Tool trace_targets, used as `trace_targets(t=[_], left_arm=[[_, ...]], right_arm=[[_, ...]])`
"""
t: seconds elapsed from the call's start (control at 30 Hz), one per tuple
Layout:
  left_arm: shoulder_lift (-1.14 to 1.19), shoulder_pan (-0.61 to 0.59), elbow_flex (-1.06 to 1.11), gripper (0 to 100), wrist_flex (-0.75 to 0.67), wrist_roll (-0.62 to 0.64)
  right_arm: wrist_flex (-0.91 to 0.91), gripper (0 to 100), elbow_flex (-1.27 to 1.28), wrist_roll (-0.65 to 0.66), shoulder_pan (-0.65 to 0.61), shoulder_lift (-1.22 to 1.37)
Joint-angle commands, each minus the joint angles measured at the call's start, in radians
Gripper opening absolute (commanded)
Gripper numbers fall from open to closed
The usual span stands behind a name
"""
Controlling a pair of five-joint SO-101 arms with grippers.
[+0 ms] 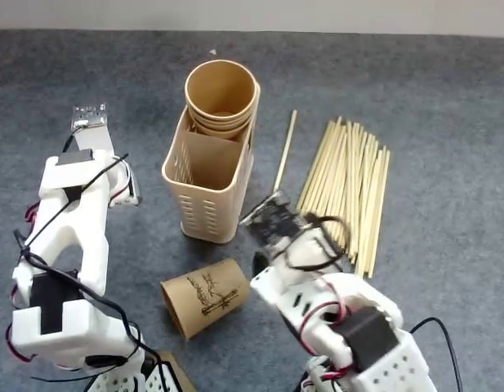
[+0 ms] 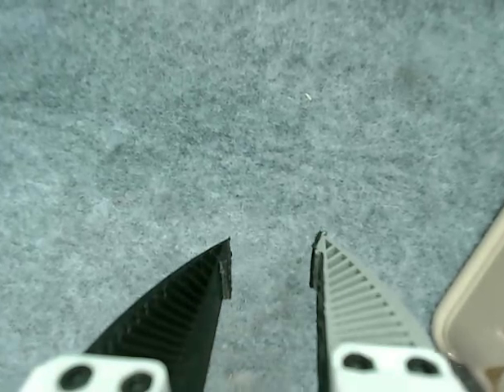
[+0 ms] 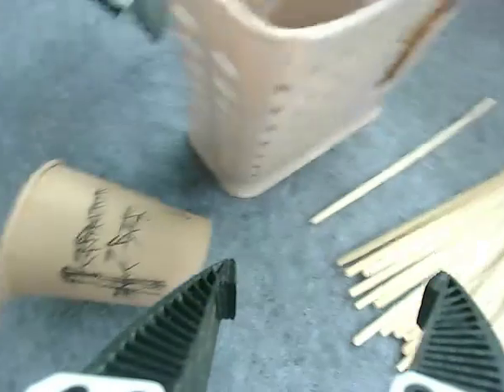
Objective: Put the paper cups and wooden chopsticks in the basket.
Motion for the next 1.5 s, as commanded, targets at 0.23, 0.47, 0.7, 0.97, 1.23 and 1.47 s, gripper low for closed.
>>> trace_targets(t=[0.23, 0.47, 0.7, 0.97, 1.23, 1.47], left_arm=[[-0.36, -0.116, -0.607, 19, 0.709, -0.631], [-0.728, -0.107, -0.053, 19, 0.704, -1.088], [-1.133, 0.068, 0.578, 25, 0.353, -1.097], [-1.523, 0.352, 0.812, 26, 0.35, -0.987], [-1.733, 0.456, 0.972, 26, 0.347, -0.868], [-1.857, 0.653, 1.124, 15, 0.222, -0.758]], right_arm=[[-0.239, 34.3, 0.349, 0.051, 0.139, -0.016], [-0.374, 34.3, 0.621, 0.087, 0.188, -0.191], [-0.375, 34.3, 0.702, 0.114, 0.188, -0.314], [-0.374, 34.3, 0.714, 0.114, 0.189, -0.332], [-0.374, 34.3, 0.716, 0.114, 0.189, -0.334], [-0.377, 34.3, 0.717, 0.114, 0.189, -0.334]])
